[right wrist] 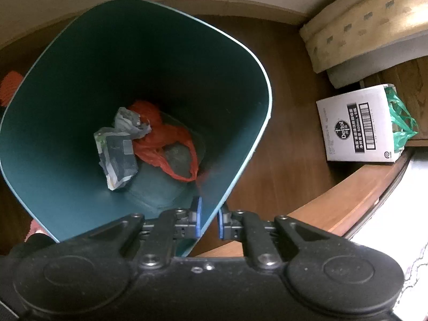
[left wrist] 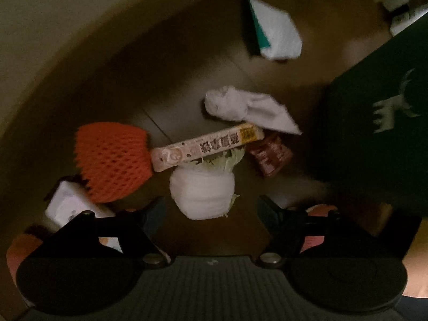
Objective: Collect trash
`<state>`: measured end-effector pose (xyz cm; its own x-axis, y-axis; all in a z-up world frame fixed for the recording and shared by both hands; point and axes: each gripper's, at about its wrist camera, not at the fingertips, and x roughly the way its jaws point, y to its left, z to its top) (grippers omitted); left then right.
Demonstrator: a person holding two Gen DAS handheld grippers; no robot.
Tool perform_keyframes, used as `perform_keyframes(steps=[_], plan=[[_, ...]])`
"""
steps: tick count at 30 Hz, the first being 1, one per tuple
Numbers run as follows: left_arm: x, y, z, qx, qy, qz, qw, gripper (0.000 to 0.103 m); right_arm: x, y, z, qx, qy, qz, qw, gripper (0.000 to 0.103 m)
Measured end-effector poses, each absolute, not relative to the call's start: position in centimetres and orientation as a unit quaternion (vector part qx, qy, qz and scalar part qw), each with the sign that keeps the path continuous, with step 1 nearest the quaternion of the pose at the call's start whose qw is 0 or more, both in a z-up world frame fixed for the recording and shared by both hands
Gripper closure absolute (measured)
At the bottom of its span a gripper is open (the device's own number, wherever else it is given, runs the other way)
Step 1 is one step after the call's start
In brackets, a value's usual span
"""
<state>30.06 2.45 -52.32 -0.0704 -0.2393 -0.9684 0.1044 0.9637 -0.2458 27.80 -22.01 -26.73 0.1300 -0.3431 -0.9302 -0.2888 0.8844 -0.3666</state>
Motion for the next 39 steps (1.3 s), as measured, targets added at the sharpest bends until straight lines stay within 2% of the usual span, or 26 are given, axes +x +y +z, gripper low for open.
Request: perform_keyframes(steps=[6, 9, 15, 25, 28, 30, 32, 39], plan=[[30.4, 1.8, -57.3, -0.089, 0.748, -0.12, 0.647, 0.029, 28.3, -22.2, -26.9, -0.237, 0.666, -0.025, 0.707, 0.093], [30.1, 0.6, -58.4, -0.056, 0.744, -0.131, 0.653, 0.028, 28.5, -22.2, -26.9, -0.239, 0.667, -0.027, 0.705, 0.093], [29.3, -1.3, -59.9, -0.016, 0.736, -0.113, 0.667, 0.013, 28.6, -22.3, -27.0, -0.237, 0.667, -0.033, 0.706, 0.093], [28.3, -2.0, -62.0, 0.018, 0.743, -0.091, 0.663, 0.01, 28.6, -22.4, -27.1, -0.231, 0.671, -0.04, 0.703, 0.092], [28.1, -1.6, -62.0, 0.009, 0.741, -0.088, 0.665, 0.012, 28.6, -22.4, -27.2, -0.231, 0.671, -0.042, 0.703, 0.092], [28.1, -1.1, -61.9, 0.006, 0.738, -0.085, 0.669, 0.023, 28.7, -22.4, -27.2, -0.231, 0.67, -0.044, 0.704, 0.092], [28.2, -0.7, -61.5, 0.002, 0.735, -0.086, 0.673, 0.028, 28.7, -22.4, -27.2, -0.231, 0.67, -0.046, 0.705, 0.092], [28.0, 0.8, -59.7, -0.005, 0.728, -0.083, 0.68, 0.036, 28.8, -22.2, -27.3, -0.229, 0.666, -0.059, 0.707, 0.092]])
